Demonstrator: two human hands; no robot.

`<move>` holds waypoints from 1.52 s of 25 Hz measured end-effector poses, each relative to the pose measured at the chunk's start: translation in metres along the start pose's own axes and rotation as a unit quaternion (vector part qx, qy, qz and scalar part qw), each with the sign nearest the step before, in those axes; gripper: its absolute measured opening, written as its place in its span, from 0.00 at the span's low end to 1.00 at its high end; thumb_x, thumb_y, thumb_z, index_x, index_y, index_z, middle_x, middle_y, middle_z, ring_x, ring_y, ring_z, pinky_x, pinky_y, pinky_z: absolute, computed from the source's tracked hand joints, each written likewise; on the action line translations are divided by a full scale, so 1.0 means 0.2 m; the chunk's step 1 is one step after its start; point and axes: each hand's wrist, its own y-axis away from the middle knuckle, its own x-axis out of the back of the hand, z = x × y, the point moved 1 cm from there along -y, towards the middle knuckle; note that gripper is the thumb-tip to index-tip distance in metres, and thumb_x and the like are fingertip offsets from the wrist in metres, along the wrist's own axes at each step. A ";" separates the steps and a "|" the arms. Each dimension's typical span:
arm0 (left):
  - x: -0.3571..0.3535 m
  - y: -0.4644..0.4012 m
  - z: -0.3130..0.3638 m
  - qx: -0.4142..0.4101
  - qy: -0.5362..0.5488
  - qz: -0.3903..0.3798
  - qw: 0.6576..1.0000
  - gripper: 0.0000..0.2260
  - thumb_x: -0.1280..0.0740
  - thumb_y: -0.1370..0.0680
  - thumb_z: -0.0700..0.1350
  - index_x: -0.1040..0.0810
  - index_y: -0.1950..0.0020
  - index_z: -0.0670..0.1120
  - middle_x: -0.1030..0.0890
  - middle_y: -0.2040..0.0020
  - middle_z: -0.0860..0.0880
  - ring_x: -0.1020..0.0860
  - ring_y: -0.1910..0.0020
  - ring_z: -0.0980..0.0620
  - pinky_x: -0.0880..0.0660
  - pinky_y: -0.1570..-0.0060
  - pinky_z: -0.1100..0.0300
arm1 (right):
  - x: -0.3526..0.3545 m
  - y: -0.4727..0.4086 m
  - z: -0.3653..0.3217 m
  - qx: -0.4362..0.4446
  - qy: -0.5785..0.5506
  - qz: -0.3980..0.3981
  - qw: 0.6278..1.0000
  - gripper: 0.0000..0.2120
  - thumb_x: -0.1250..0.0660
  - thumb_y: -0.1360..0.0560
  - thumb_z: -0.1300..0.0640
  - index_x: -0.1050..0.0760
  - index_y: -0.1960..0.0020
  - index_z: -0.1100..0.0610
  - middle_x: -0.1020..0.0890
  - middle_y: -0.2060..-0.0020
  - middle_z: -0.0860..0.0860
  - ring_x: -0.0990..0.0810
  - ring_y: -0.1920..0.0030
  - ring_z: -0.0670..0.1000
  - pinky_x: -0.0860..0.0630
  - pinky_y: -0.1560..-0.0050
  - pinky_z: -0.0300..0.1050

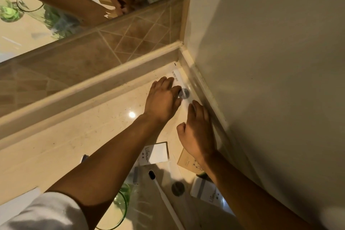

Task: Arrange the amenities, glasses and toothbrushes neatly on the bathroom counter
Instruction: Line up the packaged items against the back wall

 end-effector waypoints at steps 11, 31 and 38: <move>-0.06 -0.05 0.03 0.012 -0.011 -0.009 1.000 0.21 0.35 0.20 0.56 0.25 0.28 0.52 0.31 0.22 0.44 0.37 0.21 0.40 0.41 0.21 0.43 | 0.00 0.00 0.01 0.003 0.008 -0.008 1.000 0.34 0.40 0.21 0.47 0.45 0.21 0.62 0.39 0.22 0.58 0.40 0.24 0.58 0.36 0.25 0.54; 0.06 1.02 0.42 0.141 0.121 -0.024 0.982 0.23 0.35 0.22 0.41 0.29 0.26 0.41 0.30 0.26 0.38 0.30 0.29 0.37 0.31 0.30 0.49 | -0.11 0.79 0.16 0.143 -0.136 -0.018 0.980 0.11 0.31 0.23 0.55 0.23 0.43 0.60 0.18 0.51 0.56 0.18 0.53 0.54 0.21 0.52 0.42; -0.13 1.60 0.48 0.194 0.112 -0.034 0.974 0.17 0.33 0.26 0.38 0.24 0.37 0.38 0.24 0.38 0.38 0.25 0.40 0.39 0.25 0.42 0.49 | -0.24 0.99 0.03 0.212 0.017 -0.025 0.977 0.17 0.34 0.21 0.47 0.24 0.38 0.57 0.19 0.47 0.56 0.18 0.50 0.54 0.22 0.52 0.42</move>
